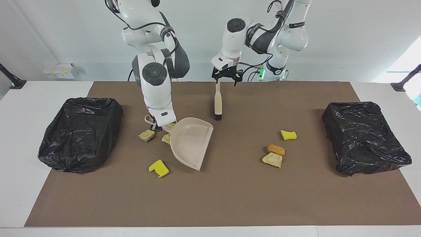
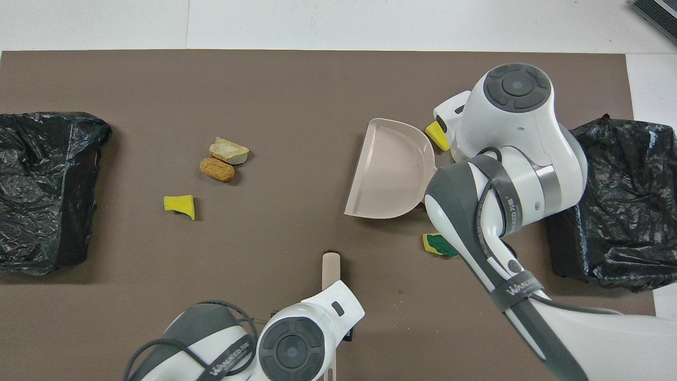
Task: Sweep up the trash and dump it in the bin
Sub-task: 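Grasp the beige brush handle with the left gripper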
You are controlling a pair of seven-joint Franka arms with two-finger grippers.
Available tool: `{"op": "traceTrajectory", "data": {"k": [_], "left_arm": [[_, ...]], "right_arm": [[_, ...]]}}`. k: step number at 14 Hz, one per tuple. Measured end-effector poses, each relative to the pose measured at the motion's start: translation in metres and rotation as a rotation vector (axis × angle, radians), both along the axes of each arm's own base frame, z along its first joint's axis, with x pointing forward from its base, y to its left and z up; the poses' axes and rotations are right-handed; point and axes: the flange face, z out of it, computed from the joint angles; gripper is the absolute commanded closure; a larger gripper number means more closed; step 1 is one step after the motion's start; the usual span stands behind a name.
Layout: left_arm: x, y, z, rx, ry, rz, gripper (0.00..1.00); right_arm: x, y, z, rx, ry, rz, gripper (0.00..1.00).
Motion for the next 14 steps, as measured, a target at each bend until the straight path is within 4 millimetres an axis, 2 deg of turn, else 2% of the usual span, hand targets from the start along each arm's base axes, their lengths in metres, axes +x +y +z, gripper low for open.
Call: {"op": "traceTrajectory", "data": {"k": [2,5,9,10,14], "left_arm": [[-0.010,-0.014,-0.024,0.025,0.021,-0.021,0.00],[-0.030,-0.022,-0.033,0.046,0.033,-0.033,0.00],[-0.067,-0.032,-0.049,0.088,0.046,-0.018,0.00],[-0.071,-0.033,-0.053,0.093,0.047,-0.011,0.00],[-0.065,-0.032,-0.053,0.084,0.041,0.017,0.00]], "right_arm": [[-0.003,0.000,-0.016,0.003,-0.001,0.024,1.00],[-0.008,-0.004,-0.033,0.010,-0.011,0.056,1.00],[-0.012,-0.013,-0.034,0.013,-0.015,0.075,1.00],[-0.013,-0.013,-0.033,0.013,-0.016,0.075,1.00],[-0.014,-0.014,-0.034,0.013,-0.014,0.075,1.00]]}}
